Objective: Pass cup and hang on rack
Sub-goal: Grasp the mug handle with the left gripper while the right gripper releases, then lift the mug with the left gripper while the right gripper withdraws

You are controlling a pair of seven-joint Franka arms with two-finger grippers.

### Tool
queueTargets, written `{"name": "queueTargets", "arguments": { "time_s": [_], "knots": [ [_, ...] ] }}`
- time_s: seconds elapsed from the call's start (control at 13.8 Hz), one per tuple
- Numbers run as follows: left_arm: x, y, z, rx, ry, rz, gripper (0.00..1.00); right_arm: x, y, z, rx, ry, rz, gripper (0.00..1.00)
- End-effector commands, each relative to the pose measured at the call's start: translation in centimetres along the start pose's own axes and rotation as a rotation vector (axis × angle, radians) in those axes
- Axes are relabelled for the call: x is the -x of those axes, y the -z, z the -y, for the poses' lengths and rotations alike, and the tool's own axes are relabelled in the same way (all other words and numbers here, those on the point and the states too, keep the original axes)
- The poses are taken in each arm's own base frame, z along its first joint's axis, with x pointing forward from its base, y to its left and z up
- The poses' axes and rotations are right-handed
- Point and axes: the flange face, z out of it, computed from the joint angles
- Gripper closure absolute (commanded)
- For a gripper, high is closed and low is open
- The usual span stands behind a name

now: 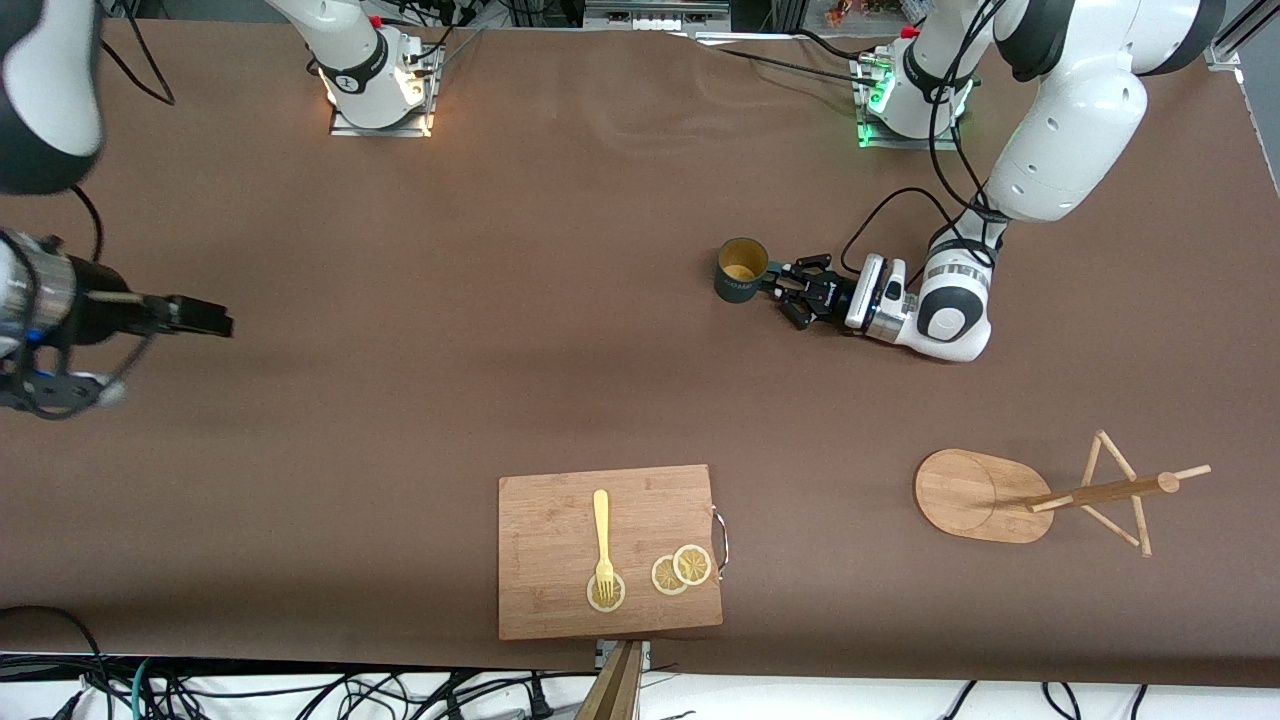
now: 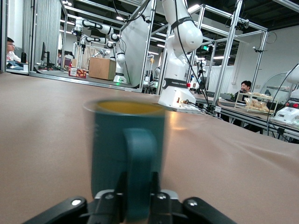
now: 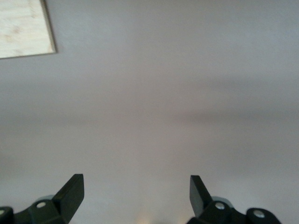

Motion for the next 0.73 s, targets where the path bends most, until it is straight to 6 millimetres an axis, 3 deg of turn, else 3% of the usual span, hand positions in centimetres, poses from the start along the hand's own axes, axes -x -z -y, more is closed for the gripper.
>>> {"name": "queueTargets", "arguments": {
  "time_s": [0.0, 0.07, 0.22, 0.29, 0.36, 0.65],
  "knots": [
    [-0.5, 0.8, -0.2, -0.037, -0.117, -0.025, 1.0, 2.8, 1.7, -2.3, 0.025, -0.024, 0.007, 0.0],
    [-1.0, 1.5, -0.1, -0.042, -0.117, -0.039, 1.0, 3.8, 1.8, -2.2, 0.025, -0.033, 0.012, 0.0],
    [-3.4, 4.9, 0.2, -0.055, -0.115, -0.019, 1.0, 5.5, 1.7, -1.6, 0.083, -0.006, -0.011, 0.0],
    [-4.1, 6.5, -0.1, -0.045, -0.094, -0.007, 1.0, 6.3, 2.7, -1.8, 0.089, -0.008, -0.037, 0.0],
    [-5.0, 8.1, -0.3, -0.044, -0.077, -0.008, 1.0, 7.7, 4.5, -2.2, 0.086, -0.019, -0.074, 0.0],
    [-8.9, 14.6, 0.1, -0.008, -0.029, 0.021, 1.0, 10.8, 5.4, -4.7, 0.069, -0.06, -0.083, 0.0]
  ]
}}
